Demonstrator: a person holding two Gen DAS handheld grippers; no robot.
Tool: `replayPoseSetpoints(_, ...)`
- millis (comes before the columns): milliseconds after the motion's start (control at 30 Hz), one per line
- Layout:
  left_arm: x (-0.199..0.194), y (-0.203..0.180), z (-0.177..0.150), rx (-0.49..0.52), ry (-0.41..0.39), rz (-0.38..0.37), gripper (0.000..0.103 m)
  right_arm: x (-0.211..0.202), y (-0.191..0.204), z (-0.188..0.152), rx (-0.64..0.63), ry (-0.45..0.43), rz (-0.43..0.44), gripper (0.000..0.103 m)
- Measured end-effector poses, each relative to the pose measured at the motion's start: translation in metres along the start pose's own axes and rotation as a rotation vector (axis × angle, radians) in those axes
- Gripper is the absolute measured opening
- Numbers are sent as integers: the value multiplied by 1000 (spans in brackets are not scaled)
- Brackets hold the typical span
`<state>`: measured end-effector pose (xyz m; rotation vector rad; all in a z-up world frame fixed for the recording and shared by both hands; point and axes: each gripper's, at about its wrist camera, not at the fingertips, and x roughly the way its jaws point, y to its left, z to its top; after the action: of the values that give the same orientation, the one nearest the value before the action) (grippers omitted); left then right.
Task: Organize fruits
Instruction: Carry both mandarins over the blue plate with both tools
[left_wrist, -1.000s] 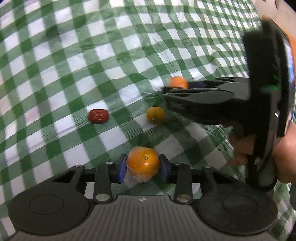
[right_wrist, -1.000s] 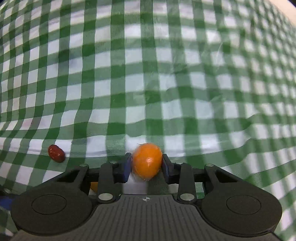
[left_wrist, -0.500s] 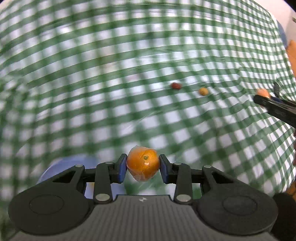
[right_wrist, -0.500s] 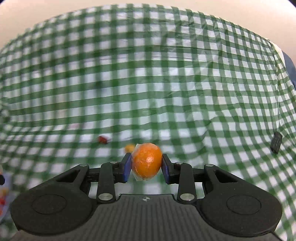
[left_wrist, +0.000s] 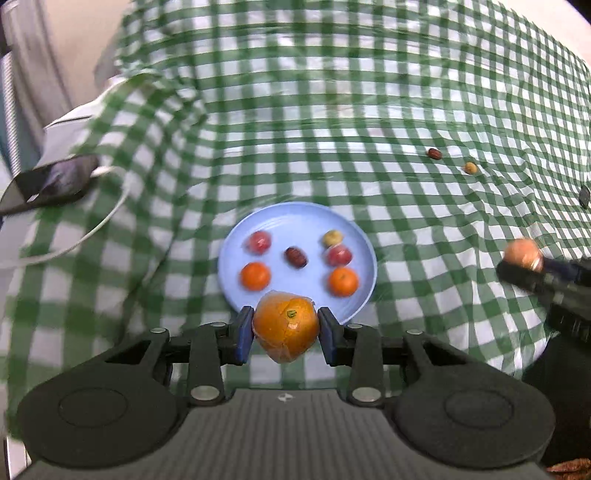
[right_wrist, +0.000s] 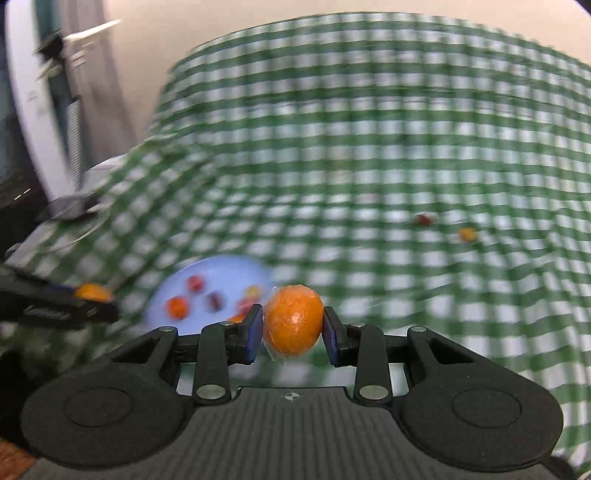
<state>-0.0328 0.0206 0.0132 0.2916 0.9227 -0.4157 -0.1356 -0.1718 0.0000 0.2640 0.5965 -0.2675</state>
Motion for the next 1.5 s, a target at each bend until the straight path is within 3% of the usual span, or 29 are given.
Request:
replayPoseSetpoints(167, -17, 21, -26, -40, -14, 4, 41, -20, 51, -15, -86, 30, 62, 35)
replayPoseSetpoints(400, -26, 37, -43, -82, -27, 8, 41, -27, 79, -21, -163, 41, 70, 35)
replayPoseSetpoints(1500, -27, 66, -34, -160, -86, 33, 41, -20, 83, -24, -210, 54, 59, 35)
